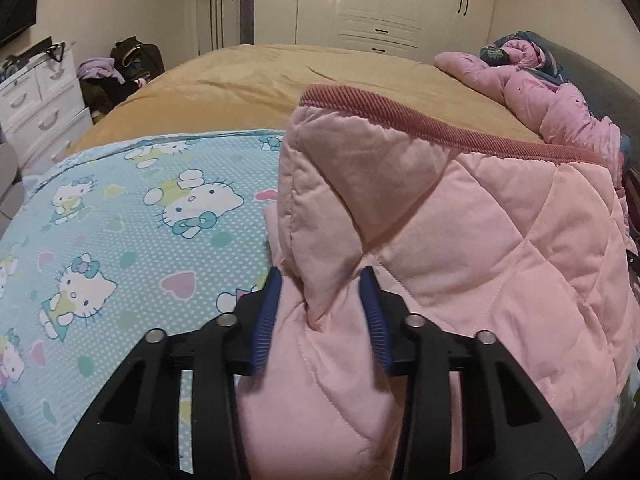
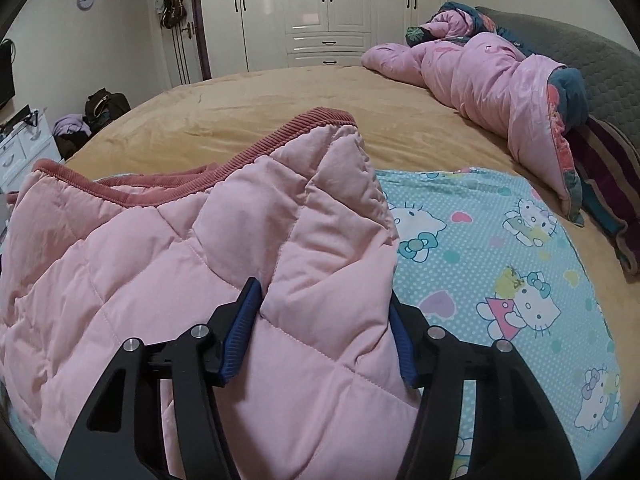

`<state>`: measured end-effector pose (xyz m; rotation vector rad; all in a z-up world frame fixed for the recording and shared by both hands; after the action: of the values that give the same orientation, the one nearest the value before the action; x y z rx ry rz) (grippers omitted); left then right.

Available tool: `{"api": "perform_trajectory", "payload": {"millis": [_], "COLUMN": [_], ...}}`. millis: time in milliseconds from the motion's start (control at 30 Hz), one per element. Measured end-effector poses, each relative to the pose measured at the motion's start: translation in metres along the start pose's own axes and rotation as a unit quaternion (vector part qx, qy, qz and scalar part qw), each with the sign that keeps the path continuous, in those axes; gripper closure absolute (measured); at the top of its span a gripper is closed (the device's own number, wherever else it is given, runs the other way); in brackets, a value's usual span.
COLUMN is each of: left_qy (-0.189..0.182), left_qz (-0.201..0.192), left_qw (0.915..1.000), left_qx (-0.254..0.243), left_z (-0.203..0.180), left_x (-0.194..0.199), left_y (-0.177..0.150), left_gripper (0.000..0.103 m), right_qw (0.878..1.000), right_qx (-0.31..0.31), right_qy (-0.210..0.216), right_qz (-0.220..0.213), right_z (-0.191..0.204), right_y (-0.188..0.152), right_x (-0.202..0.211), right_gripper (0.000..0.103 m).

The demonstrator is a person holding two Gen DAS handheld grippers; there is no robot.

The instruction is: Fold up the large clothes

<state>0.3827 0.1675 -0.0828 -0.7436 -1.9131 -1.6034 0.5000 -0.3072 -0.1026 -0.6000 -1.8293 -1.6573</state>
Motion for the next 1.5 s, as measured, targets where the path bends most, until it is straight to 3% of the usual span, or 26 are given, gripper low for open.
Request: {"api": "perform_trajectory", "payload": {"millis": [200, 267, 333, 433, 500, 567, 633, 733, 1000, 1233, 1500], "left_qy": [0.003, 0.009, 0.009, 0.002, -0.001, -0.004, -0.001, -0.002, -0.041, -0.058, -0.053], "left_qz": [0.001, 0.006, 0.010, 0.012, 0.011, 0.005, -0.001, -0.012, -0.064, -0.149, -0.185], "left_qw": [1.0000, 0.9998, 0.9998, 0.9999, 0.9999, 1.0000, 1.0000, 0.9999, 0.9966, 0.9870, 0.9803], "left_qx": [-0.007, -0.015, -0.013, -0.003, 0.000, 0.006, 0.005, -0.002, 0.031, 0.013, 0.045], "left_z": [0.000, 0.000, 0.001, 0.003, 0.003, 0.003, 0.001, -0.004, 0.000, -0.020, -0.009], "left_x": [0.001, -0.001, -0.005, -0.010, -0.013, -0.014, -0.011, 0.000, 0.050, 0.113, 0.124], "left_y": [0.001, 0.000, -0.002, -0.004, -0.005, -0.007, -0.006, -0.001, 0.018, 0.032, 0.053], "left_gripper": [0.076, 0.072, 0.060, 0.058, 0.059, 0.069, 0.087, 0.095, 0.097, 0.098, 0.098], "right_qw": [1.000, 1.000, 1.000, 1.000, 1.000, 1.000, 1.000, 0.999, 0.995, 0.987, 0.973], "right_qx": [-0.001, -0.003, -0.004, -0.009, -0.011, -0.008, -0.015, -0.025, -0.045, -0.074, -0.113], "right_qy": [0.001, 0.005, 0.005, 0.010, 0.010, 0.014, 0.018, 0.024, 0.040, 0.082, 0.116], "right_qz": [-0.001, 0.001, -0.001, 0.001, 0.003, -0.008, -0.020, -0.041, -0.075, -0.117, -0.162], "right_z": [0.001, 0.001, 0.000, -0.001, 0.001, 0.004, 0.004, 0.000, -0.009, -0.008, -0.016], "right_y": [0.001, 0.002, 0.004, 0.007, 0.005, 0.005, 0.005, 0.007, 0.011, 0.024, 0.066], "right_x": [0.002, 0.001, 0.000, -0.003, -0.004, 0.001, 0.009, 0.024, 0.060, 0.103, 0.133], "right_gripper": [0.048, 0.046, 0.040, 0.039, 0.044, 0.056, 0.064, 0.070, 0.074, 0.076, 0.078]}}
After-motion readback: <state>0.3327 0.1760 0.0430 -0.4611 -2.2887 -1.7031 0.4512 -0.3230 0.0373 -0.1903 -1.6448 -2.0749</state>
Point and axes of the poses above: each gripper's, at about its wrist camera, not at the fingertips, and x roughly against the way its jaws point, z to its left, y to its top, the point moved 8 cm from there along -x, roughly the way its jaws point, and after that the axes turned 8 degrees about -y, right-handed, at the moved point
